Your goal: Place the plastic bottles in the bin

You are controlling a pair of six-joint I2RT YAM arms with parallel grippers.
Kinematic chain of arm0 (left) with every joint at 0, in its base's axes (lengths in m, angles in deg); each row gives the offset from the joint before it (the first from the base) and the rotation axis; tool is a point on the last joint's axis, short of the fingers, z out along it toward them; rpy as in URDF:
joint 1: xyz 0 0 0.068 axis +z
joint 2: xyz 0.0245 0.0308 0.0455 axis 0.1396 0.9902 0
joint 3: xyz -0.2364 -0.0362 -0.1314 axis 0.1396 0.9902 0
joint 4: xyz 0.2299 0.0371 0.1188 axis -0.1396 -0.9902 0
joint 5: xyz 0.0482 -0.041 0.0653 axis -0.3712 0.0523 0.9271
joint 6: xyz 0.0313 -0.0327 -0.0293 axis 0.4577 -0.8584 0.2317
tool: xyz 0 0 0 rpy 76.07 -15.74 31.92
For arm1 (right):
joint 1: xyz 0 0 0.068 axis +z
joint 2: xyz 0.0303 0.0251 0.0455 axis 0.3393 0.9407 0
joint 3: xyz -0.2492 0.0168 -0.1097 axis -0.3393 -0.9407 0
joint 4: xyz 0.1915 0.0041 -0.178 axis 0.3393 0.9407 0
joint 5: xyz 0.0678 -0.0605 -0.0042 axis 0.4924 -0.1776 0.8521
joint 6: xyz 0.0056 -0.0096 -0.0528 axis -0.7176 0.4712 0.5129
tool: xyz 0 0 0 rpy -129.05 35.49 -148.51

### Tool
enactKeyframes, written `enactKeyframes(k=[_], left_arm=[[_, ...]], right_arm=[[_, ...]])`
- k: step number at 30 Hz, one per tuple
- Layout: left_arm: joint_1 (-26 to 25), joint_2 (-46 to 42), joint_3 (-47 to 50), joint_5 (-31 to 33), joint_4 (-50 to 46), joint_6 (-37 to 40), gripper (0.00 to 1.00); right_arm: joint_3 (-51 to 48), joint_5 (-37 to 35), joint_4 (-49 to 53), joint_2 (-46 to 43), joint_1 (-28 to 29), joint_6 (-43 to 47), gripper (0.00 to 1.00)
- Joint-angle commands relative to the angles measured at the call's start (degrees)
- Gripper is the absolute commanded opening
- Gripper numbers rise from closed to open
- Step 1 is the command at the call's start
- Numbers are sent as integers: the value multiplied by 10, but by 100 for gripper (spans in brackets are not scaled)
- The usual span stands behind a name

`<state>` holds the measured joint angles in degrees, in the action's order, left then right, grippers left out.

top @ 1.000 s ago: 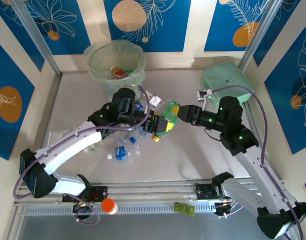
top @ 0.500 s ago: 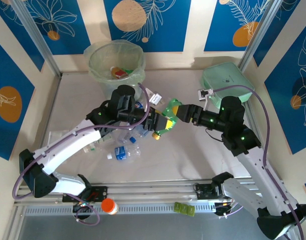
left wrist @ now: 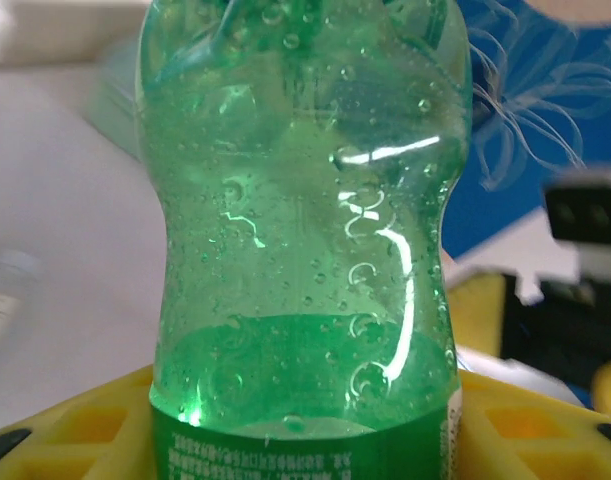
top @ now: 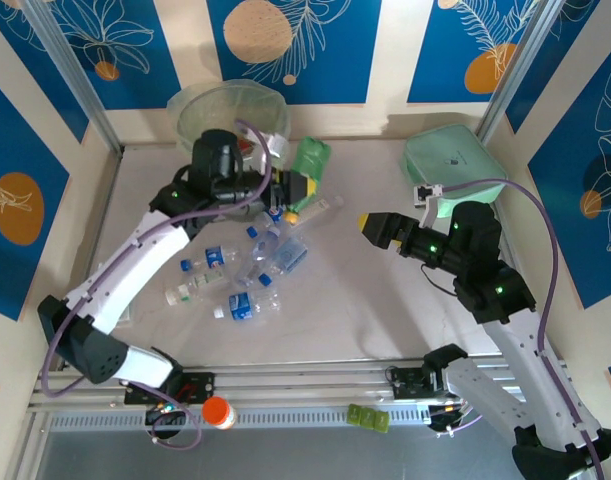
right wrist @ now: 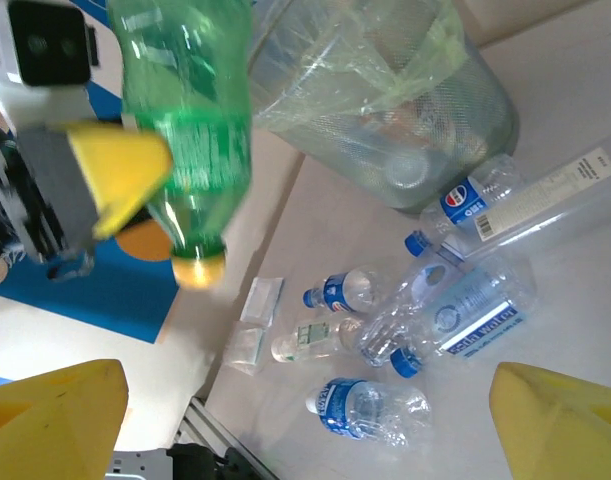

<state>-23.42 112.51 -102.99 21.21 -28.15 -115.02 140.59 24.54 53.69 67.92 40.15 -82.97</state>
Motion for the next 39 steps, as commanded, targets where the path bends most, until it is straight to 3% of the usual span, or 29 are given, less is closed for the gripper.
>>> enactKeyframes(k=[1,9,17,25,33,39], left_arm=[[42,29,-58,98,-43,-3,30],[123,126,-169,164,-45,-82,26],[156,232,-307,261,-118,-169,19],[180,329,-391,255,-153,-247,16],[183,365,-372,241,-137,-264,29],[185,374,-346,214,-107,-265,66]], right_arm=[[-8,-14,10,0,-4,10,93],[-18,-10,13,17,-5,7,91],[-29,-18,9,27,-5,1,90],[-37,-21,2,41,-3,-9,90],[-35,-24,-5,60,1,-5,90],[-32,-22,-7,75,11,5,90]])
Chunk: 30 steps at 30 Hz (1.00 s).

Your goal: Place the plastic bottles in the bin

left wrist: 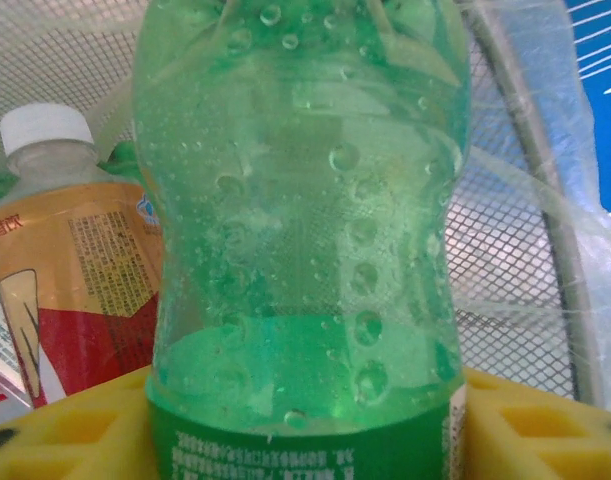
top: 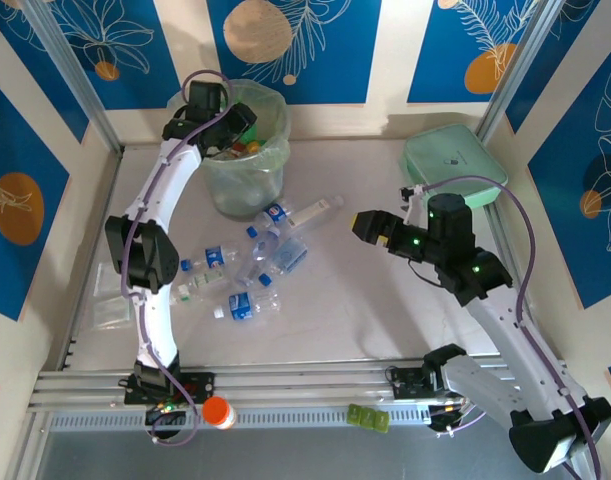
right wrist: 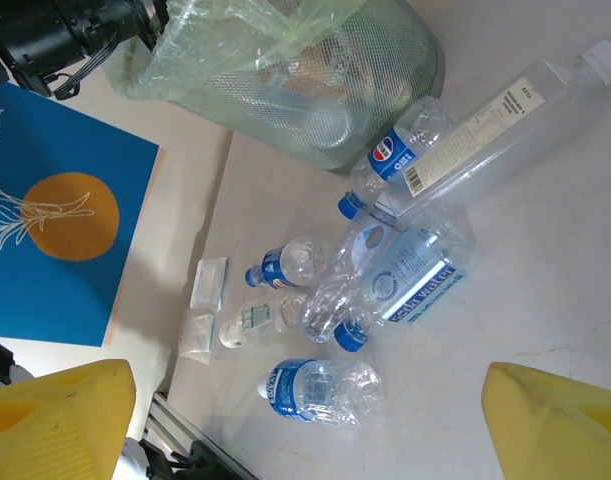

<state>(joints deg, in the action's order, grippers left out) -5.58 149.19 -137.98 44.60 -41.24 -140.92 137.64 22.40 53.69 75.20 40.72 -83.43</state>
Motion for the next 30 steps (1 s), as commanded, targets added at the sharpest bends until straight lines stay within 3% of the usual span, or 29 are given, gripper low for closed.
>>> enactKeyframes(k=[1,9,19,25,30], left_arm=[[6,6,4,-21,24,-3,68],[6,-29,2,-27,11,11,81],[-4,-135,15,6,-73,92,83],[-37,-270,140,29,-83,109,83],[-89,-400,285,89,-60,128,85]], right_arm=[[0,-3,-4,3,6,12,90],[16,-9,7,0,9,25,90],[58,-20,53,3,45,83,89],[84,-38,71,49,123,137,88],[107,-47,75,107,197,215,90]])
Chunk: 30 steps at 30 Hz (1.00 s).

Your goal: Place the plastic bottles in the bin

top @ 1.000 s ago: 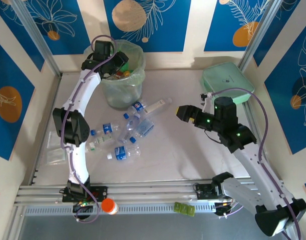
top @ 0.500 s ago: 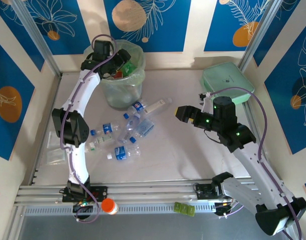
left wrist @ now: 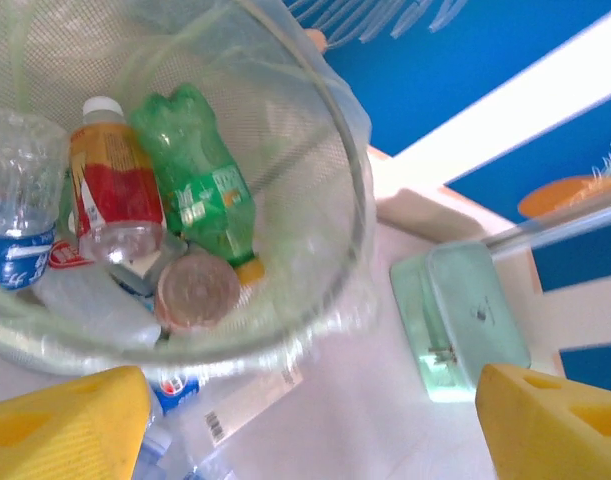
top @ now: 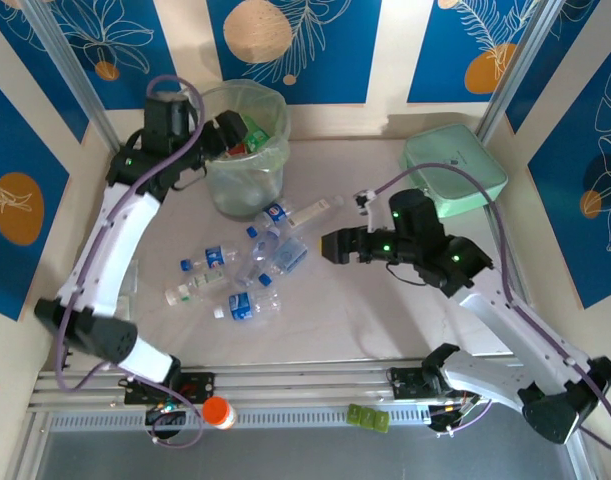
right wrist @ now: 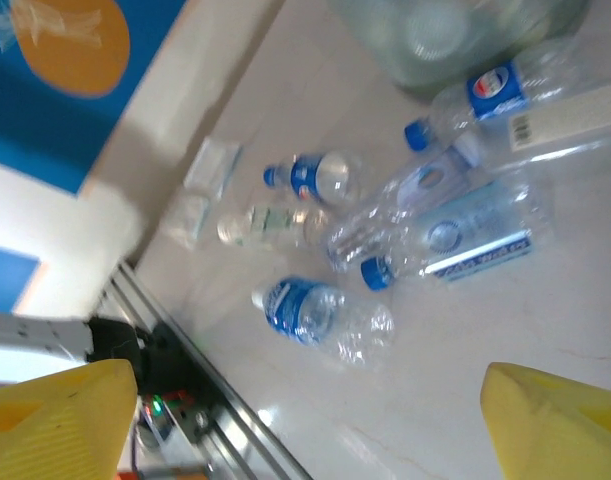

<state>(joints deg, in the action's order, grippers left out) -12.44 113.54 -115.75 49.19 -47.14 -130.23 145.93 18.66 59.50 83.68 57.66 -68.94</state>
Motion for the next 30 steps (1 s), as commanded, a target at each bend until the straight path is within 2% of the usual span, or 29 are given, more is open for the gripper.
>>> enactKeyframes(k=[1,5,8,13,15,21,25,30], left_arm=[[-23,-67,95,46,9,19,85],[-28,-154,199,47,18,30,86],[-31,-219,256,32,28,60,86],[-31,-291,314,75,13,90,86],[-31,-314,344,85,19,92,86],[-31,-355,396,111,17,107,86],[-31,-381,426,122,25,111,86],[-39,-395,446,135,28,123,87]], right_arm=[[31,-18,20,33,43,89,90],[70,-78,48,110,110,188,89],[86,-67,49,153,152,264,88],[42,-74,-13,188,209,451,90],[45,-81,-6,220,217,525,91],[79,-95,18,317,222,656,90],[107,-120,6,374,223,697,89],[178,-185,31,464,221,716,87]])
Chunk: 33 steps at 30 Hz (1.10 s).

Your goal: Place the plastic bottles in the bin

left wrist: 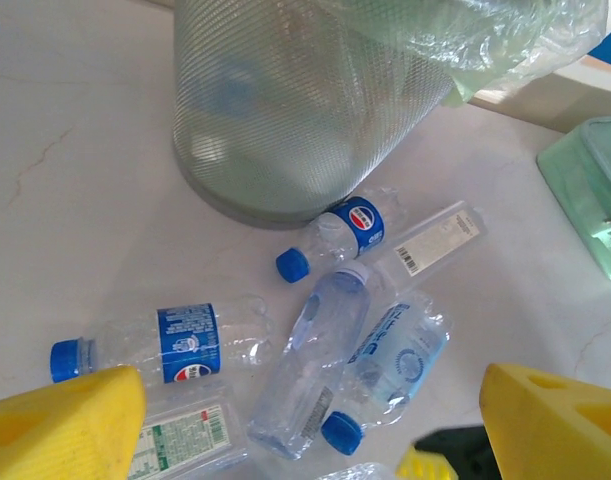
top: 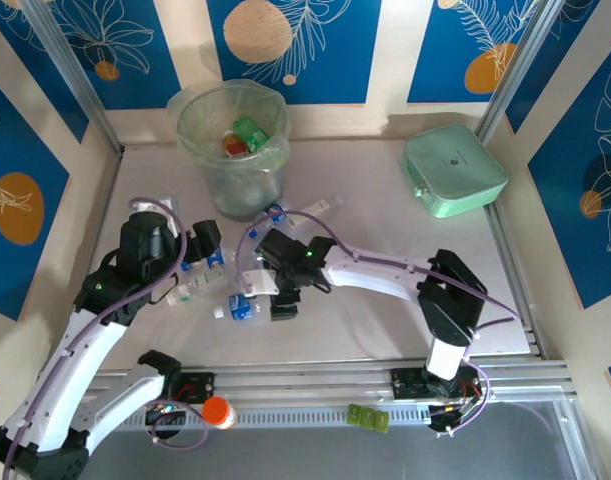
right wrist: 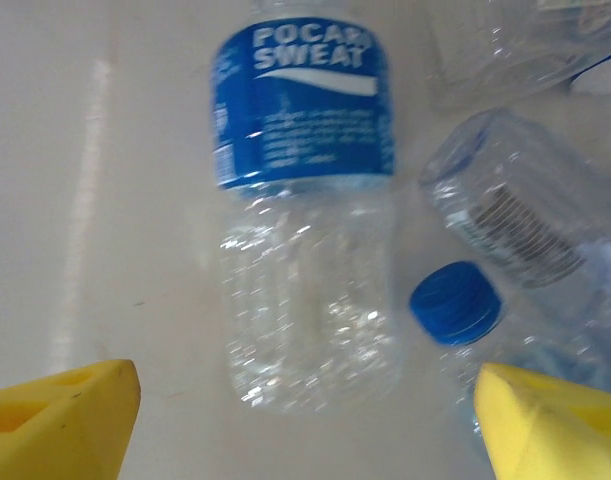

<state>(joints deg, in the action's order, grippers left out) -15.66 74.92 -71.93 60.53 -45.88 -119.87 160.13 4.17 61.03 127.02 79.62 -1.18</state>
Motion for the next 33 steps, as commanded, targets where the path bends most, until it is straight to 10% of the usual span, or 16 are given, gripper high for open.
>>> enactKeyframes(k=[1,26,33], left_arm=[[-12,-10,9,25,15,22,87],[-56,-43,11,102,5,36,94],[-56,-43,11,112,5,38,94]], right_arm=[[56,-40,34,48,0,38,87],[128,39,92,165,19,-43,78],[109,36,63,149,20,-55,61]])
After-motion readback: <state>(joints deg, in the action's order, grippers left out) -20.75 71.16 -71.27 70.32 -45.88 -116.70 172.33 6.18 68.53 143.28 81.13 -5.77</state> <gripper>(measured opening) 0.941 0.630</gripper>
